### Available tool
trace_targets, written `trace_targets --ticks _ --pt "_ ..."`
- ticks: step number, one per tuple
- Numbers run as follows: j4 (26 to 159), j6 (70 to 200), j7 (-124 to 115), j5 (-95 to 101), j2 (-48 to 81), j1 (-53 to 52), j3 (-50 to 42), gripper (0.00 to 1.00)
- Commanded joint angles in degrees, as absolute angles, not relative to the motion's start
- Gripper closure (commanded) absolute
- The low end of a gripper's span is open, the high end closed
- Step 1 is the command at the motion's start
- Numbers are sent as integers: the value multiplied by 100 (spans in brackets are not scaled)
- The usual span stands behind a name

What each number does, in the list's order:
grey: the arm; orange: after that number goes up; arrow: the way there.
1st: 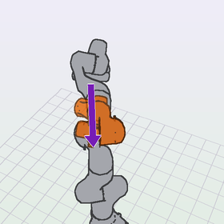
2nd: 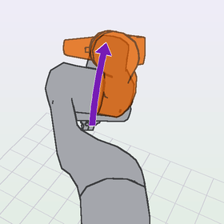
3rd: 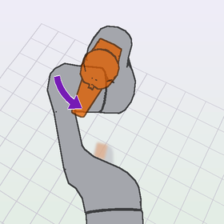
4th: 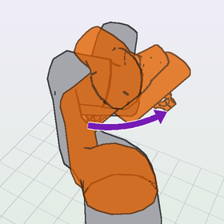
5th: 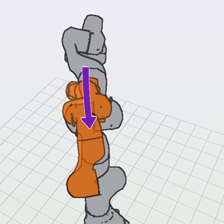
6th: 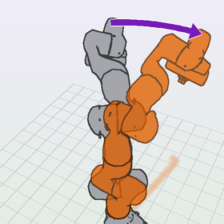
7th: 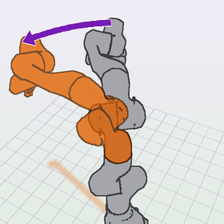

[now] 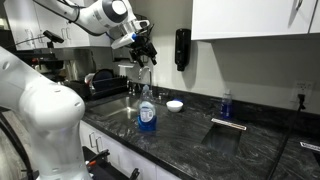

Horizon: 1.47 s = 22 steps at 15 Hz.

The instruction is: Move the bowl to the left side of the sink

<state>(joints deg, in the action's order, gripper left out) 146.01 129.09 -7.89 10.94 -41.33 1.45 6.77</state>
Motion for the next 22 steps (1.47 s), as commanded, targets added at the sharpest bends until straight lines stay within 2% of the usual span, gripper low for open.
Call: trace_targets --ticks 1,6,7,13,18,22 --pt "14179 13798 -413 1324 -3083 126 649 0" --pt "13560 14113 710 1336 -1863 -167 505 0" --pt "13973 14109 289 1288 -2443 -67 556 0" --pt "13621 14111 564 1283 -1908 -178 525 0" --pt "13500 13963 2725 10 -1433 -931 -23 0" --pt "13224 13470 3006 370 -884 -799 62 0"
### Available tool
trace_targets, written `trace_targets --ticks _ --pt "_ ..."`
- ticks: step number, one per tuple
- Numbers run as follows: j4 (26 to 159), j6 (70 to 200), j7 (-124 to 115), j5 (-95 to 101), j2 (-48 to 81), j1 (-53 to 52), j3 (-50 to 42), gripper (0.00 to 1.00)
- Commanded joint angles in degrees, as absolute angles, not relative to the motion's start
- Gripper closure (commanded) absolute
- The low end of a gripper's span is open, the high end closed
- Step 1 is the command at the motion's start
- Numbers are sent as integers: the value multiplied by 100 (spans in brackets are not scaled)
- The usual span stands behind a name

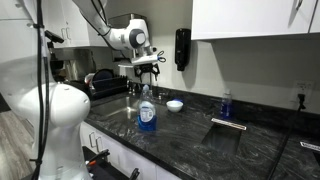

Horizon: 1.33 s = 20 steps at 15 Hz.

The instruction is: Move the bowl to the left side of the sink

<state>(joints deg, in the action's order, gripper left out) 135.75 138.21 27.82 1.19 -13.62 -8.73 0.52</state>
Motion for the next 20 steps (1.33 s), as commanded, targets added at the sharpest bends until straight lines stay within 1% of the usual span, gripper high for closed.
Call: trace_targets --ticks 1,3,6,12,20 --pt "13168 13575 2945 619 -713 -747 115 0" --pt "13101 14018 2976 1010 -433 -712 138 0" --pt "12954 14353 3085 1227 -17 -675 117 0" --pt "12550 14684 3589 1191 799 -453 149 0" --pt "11611 14799 4849 997 1798 38 255 0"
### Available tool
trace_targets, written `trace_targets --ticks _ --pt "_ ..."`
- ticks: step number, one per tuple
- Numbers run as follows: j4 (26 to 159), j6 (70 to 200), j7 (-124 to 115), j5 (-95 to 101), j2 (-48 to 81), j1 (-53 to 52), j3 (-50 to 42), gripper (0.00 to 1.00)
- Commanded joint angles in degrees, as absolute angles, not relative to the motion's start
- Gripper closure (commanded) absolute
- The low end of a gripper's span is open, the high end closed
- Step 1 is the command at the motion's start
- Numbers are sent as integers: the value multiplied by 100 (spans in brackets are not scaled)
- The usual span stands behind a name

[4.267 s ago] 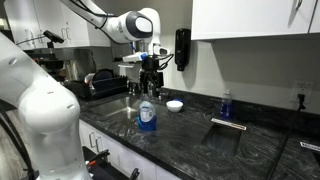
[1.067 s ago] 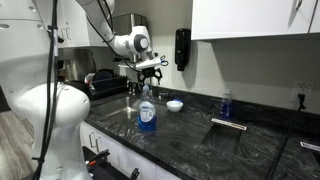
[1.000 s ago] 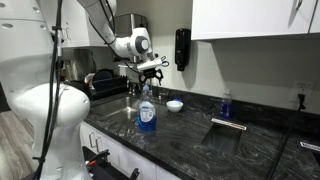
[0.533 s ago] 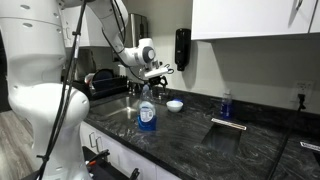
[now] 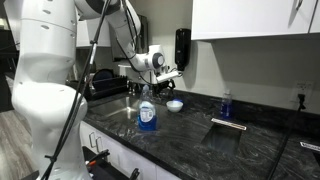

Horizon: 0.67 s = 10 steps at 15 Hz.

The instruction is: Move the bowl to the left side of the sink

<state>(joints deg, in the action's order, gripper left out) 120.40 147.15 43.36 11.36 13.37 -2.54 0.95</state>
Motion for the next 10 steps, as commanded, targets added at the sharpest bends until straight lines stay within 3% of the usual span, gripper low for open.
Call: trace_targets --ticks 1,10 --pt "11509 14786 5001 917 1911 115 293 0" --pt "10757 14167 5572 253 2592 485 594 0"
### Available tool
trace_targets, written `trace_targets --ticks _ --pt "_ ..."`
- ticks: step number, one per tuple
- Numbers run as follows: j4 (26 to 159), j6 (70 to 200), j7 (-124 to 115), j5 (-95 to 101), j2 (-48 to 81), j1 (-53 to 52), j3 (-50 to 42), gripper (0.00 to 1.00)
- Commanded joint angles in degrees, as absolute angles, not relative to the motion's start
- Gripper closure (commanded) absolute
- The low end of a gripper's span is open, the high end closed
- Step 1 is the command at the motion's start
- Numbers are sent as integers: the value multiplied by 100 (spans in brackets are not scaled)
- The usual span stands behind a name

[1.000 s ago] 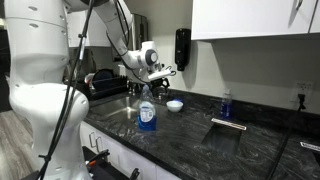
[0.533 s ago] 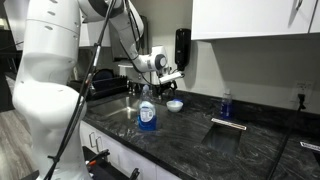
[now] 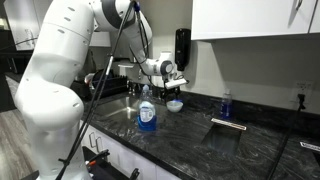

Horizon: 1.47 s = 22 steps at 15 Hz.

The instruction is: Move the bowl to the left side of the sink

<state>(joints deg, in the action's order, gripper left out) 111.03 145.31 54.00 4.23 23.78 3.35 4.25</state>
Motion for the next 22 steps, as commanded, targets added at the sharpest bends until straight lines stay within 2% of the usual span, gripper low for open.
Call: trace_targets --ticks 1,12,13,14,22 --pt "10689 13999 5562 213 2619 486 612 0" --pt "10435 13092 5454 197 2829 416 598 0" --pt "10448 13129 5432 232 2842 401 584 25" --pt "10439 13125 5409 249 2854 394 573 26" --pt "10475 13136 5357 356 2852 312 566 83"
